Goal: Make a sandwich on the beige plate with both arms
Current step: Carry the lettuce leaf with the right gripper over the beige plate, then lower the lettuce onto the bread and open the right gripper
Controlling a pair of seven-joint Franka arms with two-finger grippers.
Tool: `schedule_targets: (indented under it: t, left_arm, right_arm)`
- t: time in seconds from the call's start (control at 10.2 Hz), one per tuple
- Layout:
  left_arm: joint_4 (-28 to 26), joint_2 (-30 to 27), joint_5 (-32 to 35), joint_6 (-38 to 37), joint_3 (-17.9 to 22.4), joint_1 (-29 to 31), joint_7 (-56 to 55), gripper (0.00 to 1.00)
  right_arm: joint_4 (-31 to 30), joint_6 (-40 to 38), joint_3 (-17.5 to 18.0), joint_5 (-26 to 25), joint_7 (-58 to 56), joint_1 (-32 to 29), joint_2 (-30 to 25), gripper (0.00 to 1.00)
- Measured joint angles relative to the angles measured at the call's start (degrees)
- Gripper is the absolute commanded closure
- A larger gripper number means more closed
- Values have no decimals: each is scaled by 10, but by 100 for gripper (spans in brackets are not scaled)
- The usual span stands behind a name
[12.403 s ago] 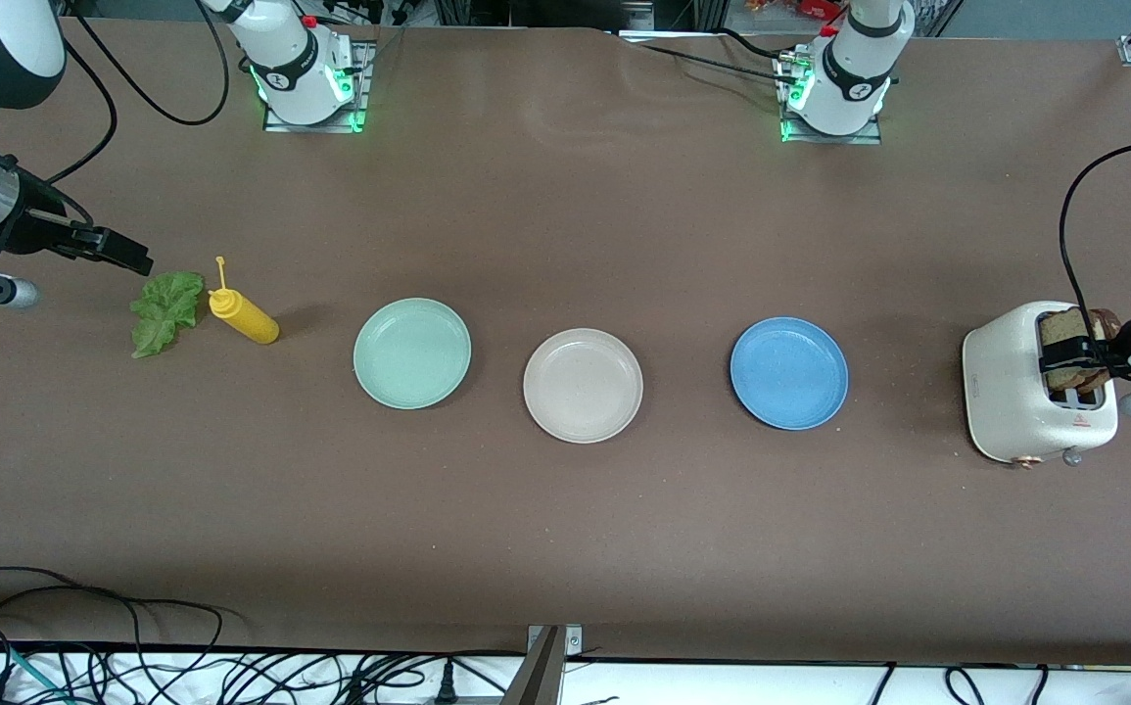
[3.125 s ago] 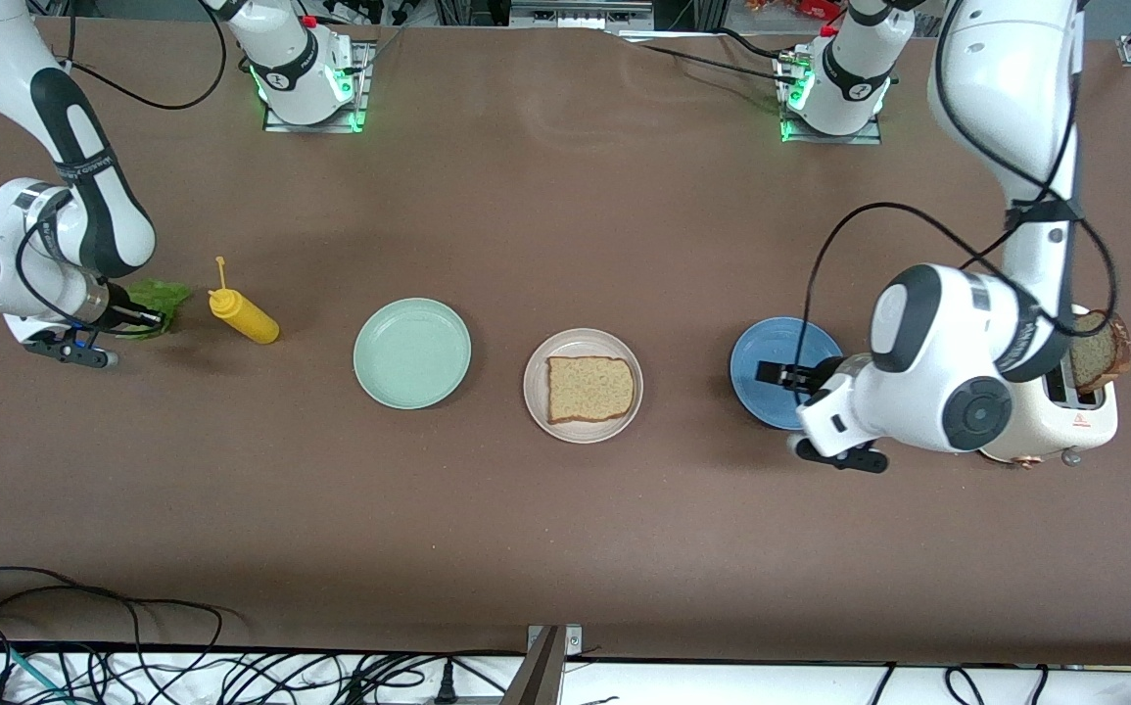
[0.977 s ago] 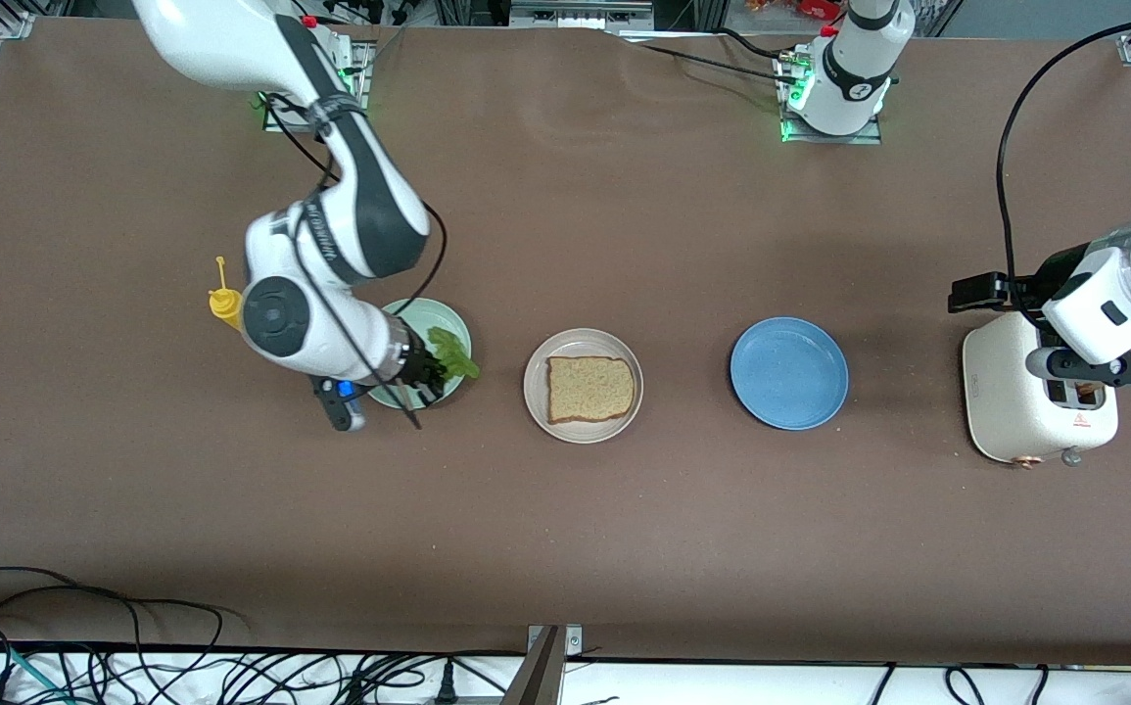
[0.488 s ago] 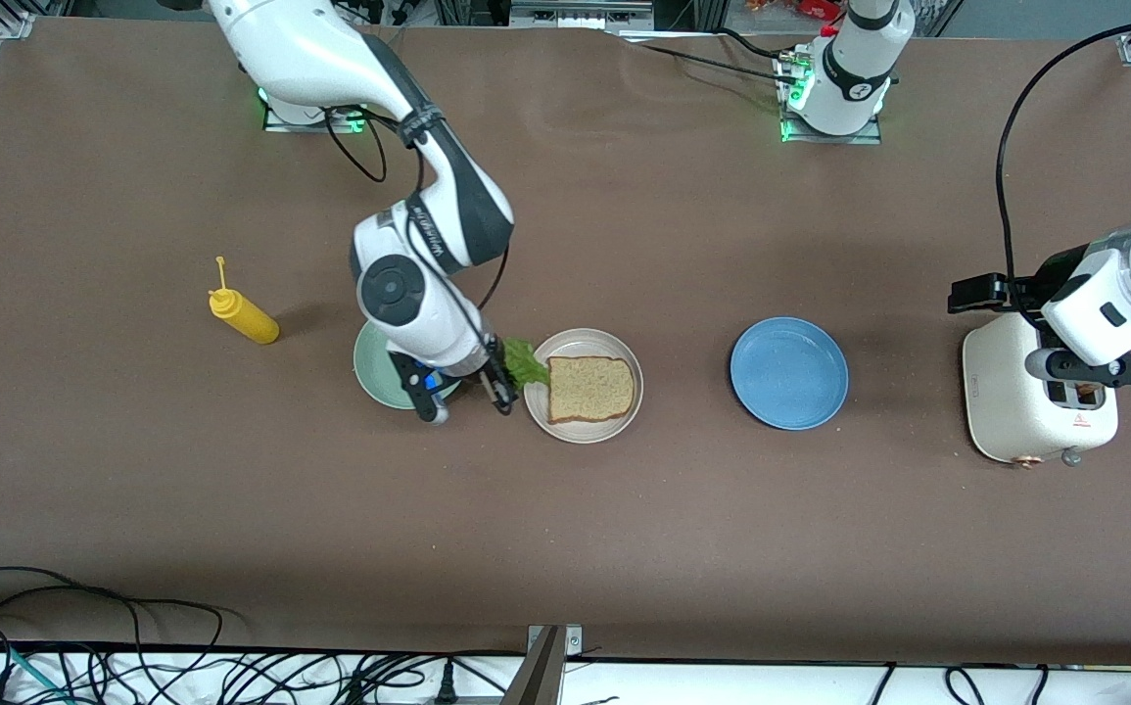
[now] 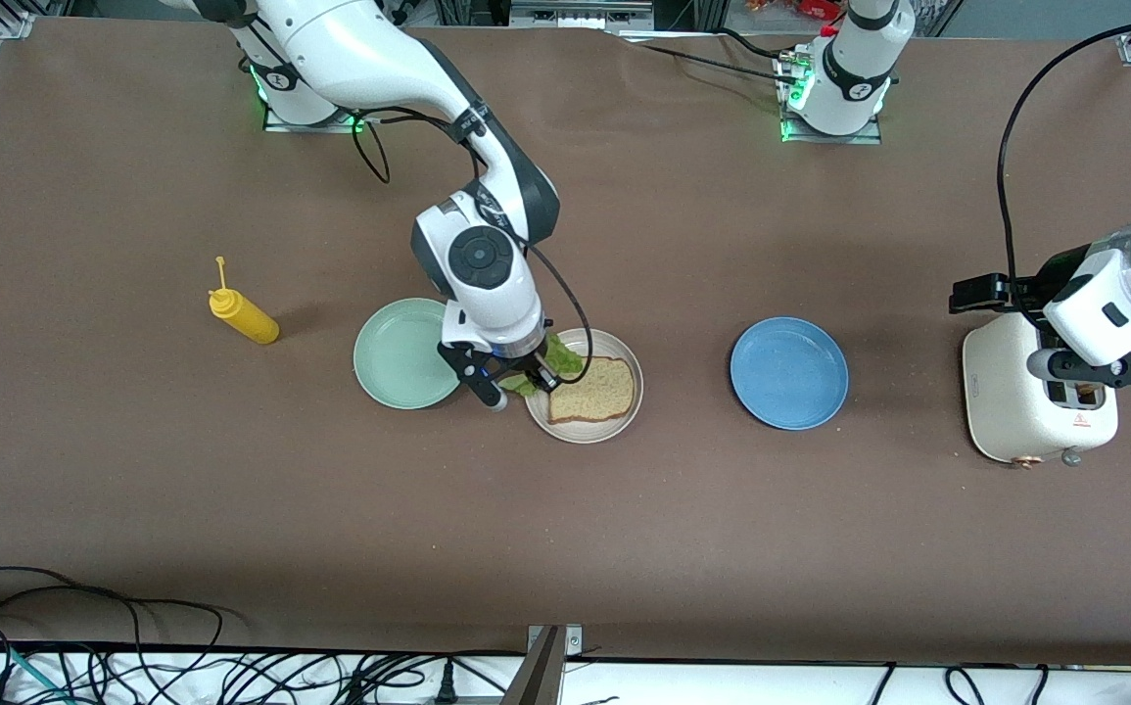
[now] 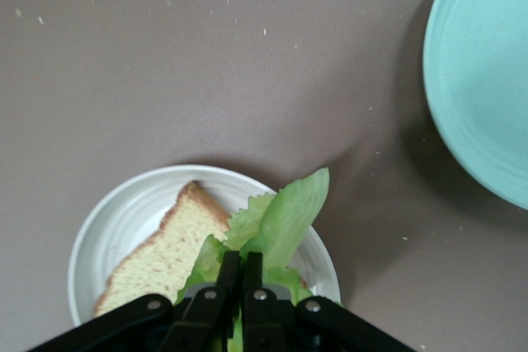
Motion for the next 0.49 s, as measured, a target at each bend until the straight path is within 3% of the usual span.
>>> schedule_targets:
  t: [0.49]
  left_arm:
    - [0, 0, 0, 0, 0, 1, 0, 0]
  right_arm:
    - [13, 35, -1, -7, 3, 13, 20, 100]
